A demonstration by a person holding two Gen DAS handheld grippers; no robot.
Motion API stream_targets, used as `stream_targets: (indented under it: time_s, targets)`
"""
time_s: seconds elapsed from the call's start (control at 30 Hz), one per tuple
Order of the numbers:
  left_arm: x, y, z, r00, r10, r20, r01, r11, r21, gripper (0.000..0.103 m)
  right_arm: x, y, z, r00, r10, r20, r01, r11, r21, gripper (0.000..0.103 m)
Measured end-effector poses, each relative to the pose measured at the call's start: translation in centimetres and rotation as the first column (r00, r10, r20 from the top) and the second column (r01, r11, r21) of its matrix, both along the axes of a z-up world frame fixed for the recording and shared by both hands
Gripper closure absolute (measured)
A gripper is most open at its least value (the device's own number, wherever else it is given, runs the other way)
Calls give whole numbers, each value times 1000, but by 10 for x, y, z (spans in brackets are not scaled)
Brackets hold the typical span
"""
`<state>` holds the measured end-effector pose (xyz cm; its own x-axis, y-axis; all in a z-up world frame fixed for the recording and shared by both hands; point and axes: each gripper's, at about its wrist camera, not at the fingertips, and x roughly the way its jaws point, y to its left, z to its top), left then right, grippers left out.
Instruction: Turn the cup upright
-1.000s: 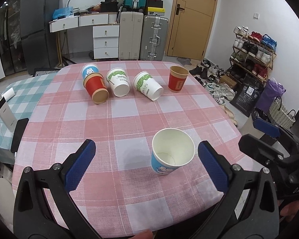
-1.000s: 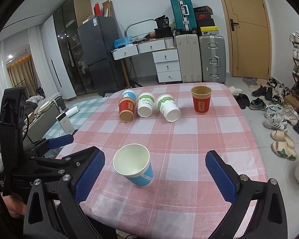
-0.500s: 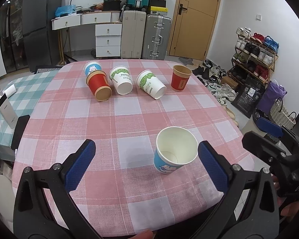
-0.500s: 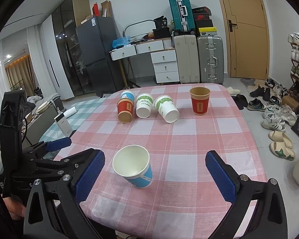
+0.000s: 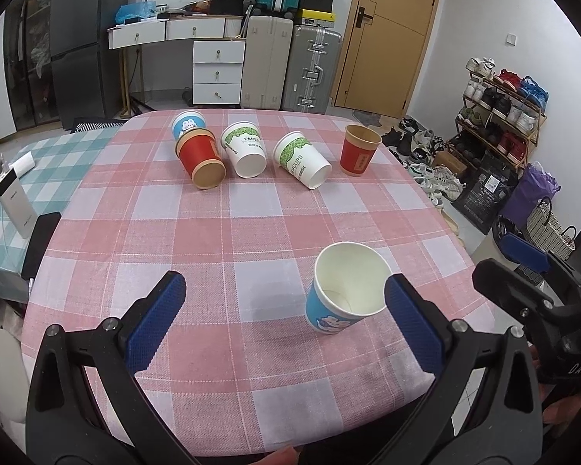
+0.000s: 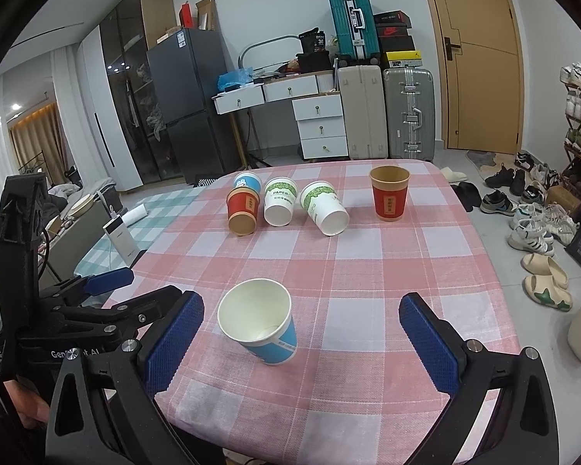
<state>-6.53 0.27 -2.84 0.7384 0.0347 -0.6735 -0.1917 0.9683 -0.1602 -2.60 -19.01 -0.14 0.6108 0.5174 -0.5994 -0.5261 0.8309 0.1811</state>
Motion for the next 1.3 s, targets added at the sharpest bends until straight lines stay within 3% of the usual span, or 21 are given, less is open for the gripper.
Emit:
stream_targets:
  time_s: [1.3]
  targets:
    - [0,-4,-1,1000,8,8,-8,1000,14,0,1,-2,3,1000,-24,16,24,1000,8,0]
